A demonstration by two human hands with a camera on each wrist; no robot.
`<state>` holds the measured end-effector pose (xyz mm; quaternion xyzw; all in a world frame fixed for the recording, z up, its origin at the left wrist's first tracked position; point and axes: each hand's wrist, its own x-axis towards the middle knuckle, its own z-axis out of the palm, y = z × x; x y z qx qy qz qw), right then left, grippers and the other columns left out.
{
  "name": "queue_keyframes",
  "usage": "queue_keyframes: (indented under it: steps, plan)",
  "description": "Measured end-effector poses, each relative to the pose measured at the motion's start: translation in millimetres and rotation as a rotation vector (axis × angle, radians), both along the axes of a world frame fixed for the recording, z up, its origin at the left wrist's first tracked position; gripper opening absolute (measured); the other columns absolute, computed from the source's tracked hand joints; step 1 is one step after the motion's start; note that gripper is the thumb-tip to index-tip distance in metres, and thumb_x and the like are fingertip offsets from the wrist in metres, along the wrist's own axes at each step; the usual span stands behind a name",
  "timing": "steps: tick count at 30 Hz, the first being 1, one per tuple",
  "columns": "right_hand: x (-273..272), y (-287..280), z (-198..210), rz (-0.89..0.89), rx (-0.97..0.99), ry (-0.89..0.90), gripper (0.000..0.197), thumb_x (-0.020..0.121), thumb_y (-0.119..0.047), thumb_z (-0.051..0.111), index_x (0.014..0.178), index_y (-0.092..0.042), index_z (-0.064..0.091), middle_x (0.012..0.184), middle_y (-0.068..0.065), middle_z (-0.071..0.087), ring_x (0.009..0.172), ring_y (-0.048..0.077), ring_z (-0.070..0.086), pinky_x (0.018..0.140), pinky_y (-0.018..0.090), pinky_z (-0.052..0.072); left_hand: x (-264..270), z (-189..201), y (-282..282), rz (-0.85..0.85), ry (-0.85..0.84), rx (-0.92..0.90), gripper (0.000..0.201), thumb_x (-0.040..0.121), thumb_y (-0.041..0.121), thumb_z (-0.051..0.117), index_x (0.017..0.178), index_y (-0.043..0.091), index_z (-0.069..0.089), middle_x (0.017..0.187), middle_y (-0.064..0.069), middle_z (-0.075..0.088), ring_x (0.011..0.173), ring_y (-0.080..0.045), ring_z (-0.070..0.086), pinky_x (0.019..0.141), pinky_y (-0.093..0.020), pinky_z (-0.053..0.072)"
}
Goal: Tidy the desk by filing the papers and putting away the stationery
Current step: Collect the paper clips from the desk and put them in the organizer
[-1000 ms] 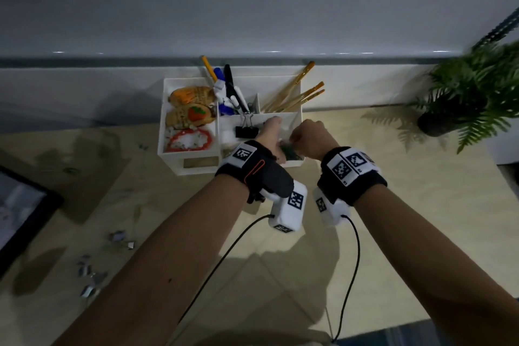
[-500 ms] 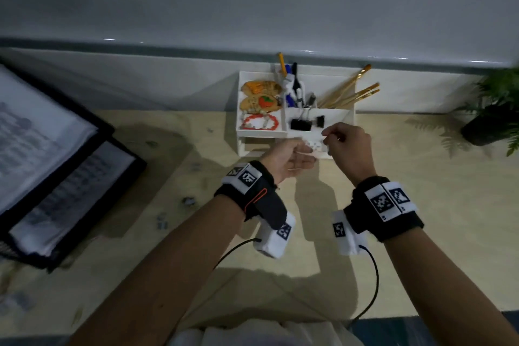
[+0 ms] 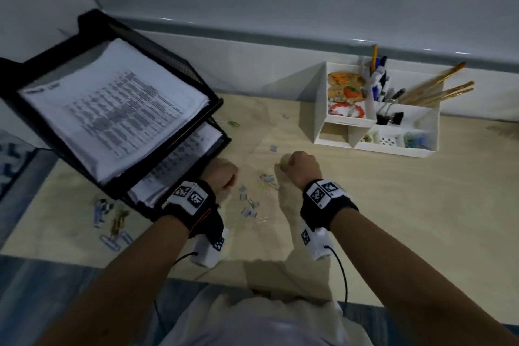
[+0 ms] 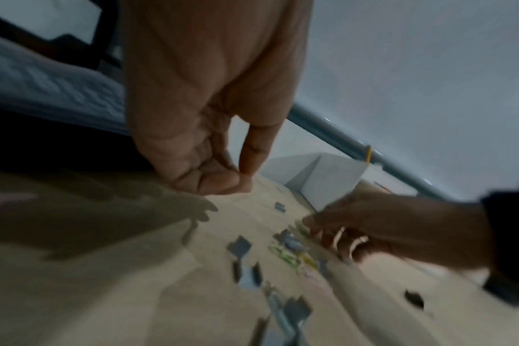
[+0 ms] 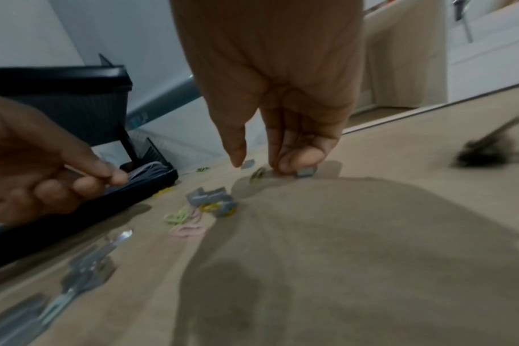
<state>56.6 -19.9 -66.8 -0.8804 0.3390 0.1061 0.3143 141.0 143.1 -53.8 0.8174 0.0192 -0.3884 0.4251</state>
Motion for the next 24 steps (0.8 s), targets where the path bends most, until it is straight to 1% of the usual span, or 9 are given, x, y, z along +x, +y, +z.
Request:
queue_keyframes:
  steps: [2, 3, 4, 6, 8, 11, 14, 19, 24]
  plan:
    - [10.0, 11.5, -3.1, -0.003, -0.052, 0.017, 0.032, 0.090, -0.023, 0.054, 0.113, 0.000, 0.055, 0.120, 0.020, 0.058, 0.111, 0.037, 0.055, 0.086, 0.038, 0.046, -2.5, -0.5, 4.9, -0.201, -0.100, 0.083, 0.018, 0.081, 0.012, 0.054, 0.064, 0.011, 0.059, 0.073, -0.017, 0.064, 0.070, -0.028, 0.060, 0.070, -0.028, 0.049]
    - [13.6, 15.6, -4.2, 0.010, -0.082, 0.024, 0.029, 0.090, -0.017, 0.050, 0.114, 0.000, 0.054, 0.122, 0.020, 0.056, 0.113, 0.037, 0.053, 0.088, 0.039, 0.045, -4.2, 1.4, 5.0, -0.317, -0.153, 0.134, 0.013, 0.080, 0.018, 0.055, 0.070, 0.017, 0.064, 0.089, -0.016, 0.069, 0.085, -0.029, 0.065, 0.080, -0.030, 0.053]
    - [15.8, 18.2, -5.3, 0.022, -0.100, 0.033, 0.027, 0.090, -0.012, 0.048, 0.114, 0.001, 0.053, 0.123, 0.020, 0.055, 0.115, 0.037, 0.052, 0.089, 0.040, 0.045, -7.6, 5.7, 2.9, -0.425, -0.216, 0.193, 0.013, 0.081, 0.020, 0.056, 0.076, 0.020, 0.068, 0.100, -0.011, 0.071, 0.095, -0.028, 0.065, 0.085, -0.027, 0.053]
    - [17.2, 18.4, -7.0, 0.042, -0.091, 0.051, 0.028, 0.088, -0.010, 0.050, 0.112, 0.003, 0.054, 0.123, 0.022, 0.054, 0.115, 0.039, 0.051, 0.090, 0.042, 0.045, -14.4, 9.8, -4.6, -0.565, -0.382, 0.252, 0.019, 0.089, 0.016, 0.053, 0.096, 0.017, 0.070, 0.112, -0.002, 0.067, 0.106, -0.022, 0.062, 0.084, -0.018, 0.045]
    - [14.0, 14.9, -6.8, 0.066, -0.080, 0.058, 0.030, 0.086, -0.012, 0.055, 0.111, 0.005, 0.055, 0.121, 0.024, 0.054, 0.115, 0.039, 0.051, 0.091, 0.042, 0.045, -21.5, 8.3, -16.7, -0.666, -0.510, 0.241, 0.023, 0.092, 0.012, 0.051, 0.107, 0.011, 0.068, 0.120, -0.005, 0.063, 0.111, -0.023, 0.059, 0.087, -0.024, 0.043]
    - [1.6, 13.1, -2.4, 0.058, -0.066, 0.001, 0.022, 0.087, -0.007, 0.049, 0.105, 0.003, 0.057, 0.116, 0.024, 0.059, 0.110, 0.037, 0.054, 0.085, 0.037, 0.044, -29.7, 2.2, -29.8, -0.816, -0.605, 0.214, 0.022, 0.092, 0.009, 0.051, 0.105, 0.012, 0.068, 0.121, -0.007, 0.059, 0.111, -0.026, 0.057, 0.086, -0.031, 0.045]
    - [-15.2, 22.4, 4.1, 0.079, 0.018, -0.052, 0.020, 0.084, -0.011, 0.055, 0.098, 0.001, 0.062, 0.107, 0.023, 0.065, 0.102, 0.036, 0.059, 0.079, 0.034, 0.044, -30.4, -7.1, -34.0, -0.933, -0.673, 0.248, 0.021, 0.093, 0.009, 0.050, 0.106, 0.013, 0.065, 0.122, -0.006, 0.054, 0.112, -0.027, 0.055, 0.085, -0.036, 0.046]
    - [-28.6, 33.6, -1.3, 0.186, 0.045, -0.021, 0.020, 0.081, -0.006, 0.054, 0.098, -0.004, 0.063, 0.103, 0.022, 0.067, 0.098, 0.037, 0.061, 0.080, 0.036, 0.047, -14.7, -20.6, -28.0, -1.027, -0.702, 0.196, 0.018, 0.089, 0.008, 0.056, 0.106, 0.008, 0.060, 0.118, -0.006, 0.049, 0.107, -0.024, 0.055, 0.084, -0.038, 0.047]
    - [-30.3, 26.0, -1.8, 0.202, -0.056, -0.028, 0.025, 0.082, -0.006, 0.050, 0.099, -0.009, 0.067, 0.105, 0.016, 0.068, 0.101, 0.036, 0.061, 0.088, 0.040, 0.048, 0.9, -25.3, -25.2, -1.082, -0.633, 0.165, 0.037, 0.085, 0.003, 0.061, 0.121, 0.008, 0.058, 0.127, -0.005, 0.048, 0.112, -0.024, 0.054, 0.093, -0.036, 0.047]
